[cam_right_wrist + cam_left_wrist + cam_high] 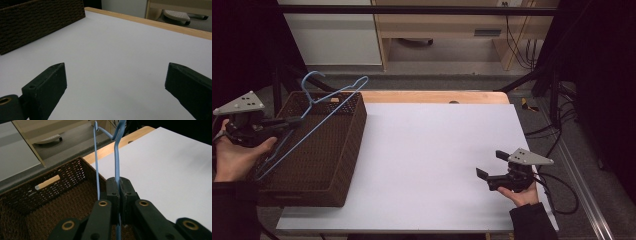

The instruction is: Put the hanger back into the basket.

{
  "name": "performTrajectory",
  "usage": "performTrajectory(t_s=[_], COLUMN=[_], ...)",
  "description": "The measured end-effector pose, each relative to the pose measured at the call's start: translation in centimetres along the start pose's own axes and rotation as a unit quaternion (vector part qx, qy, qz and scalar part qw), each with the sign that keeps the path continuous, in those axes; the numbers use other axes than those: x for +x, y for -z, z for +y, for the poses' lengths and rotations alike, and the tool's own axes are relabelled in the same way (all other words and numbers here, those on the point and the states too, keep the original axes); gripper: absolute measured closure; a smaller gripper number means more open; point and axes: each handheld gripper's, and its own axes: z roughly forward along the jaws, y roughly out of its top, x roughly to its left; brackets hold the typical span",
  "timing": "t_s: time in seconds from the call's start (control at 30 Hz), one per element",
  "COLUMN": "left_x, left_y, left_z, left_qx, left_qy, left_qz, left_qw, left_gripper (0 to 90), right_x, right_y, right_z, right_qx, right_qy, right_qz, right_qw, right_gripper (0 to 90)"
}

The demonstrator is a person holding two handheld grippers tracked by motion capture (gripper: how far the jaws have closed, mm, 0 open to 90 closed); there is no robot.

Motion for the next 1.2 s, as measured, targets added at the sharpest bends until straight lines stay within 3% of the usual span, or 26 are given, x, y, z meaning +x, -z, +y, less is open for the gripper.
performTrajectory(t_s=[0.6, 0.97, 1.2], left_x=[3.2, 3.4, 3.4], left_y=[-1.0, -4.3, -6.7], left_z=[-3.8, -6.0, -7.6], left_qx=[0.045, 0.081, 0.104], left_qy=[0.024, 0.013, 0.016], left_qz=[0.032, 0.052, 0.047], left_qw=[0.9982, 0.9952, 0.9934], left_gripper=[87.3, 87.3, 87.3], right_x=[0.0, 0.0, 0.0], right_y=[-0.1, -0.2, -0.1], right_z=[-0.1, -0.1, -0.1], right_qx=[0.002, 0.004, 0.004], right_qy=[-0.001, -0.002, -0.002], right_qz=[-0.002, -0.002, -0.002], right_qw=[1.0000, 1.0000, 1.0000], right_gripper=[4.3, 4.2, 4.2])
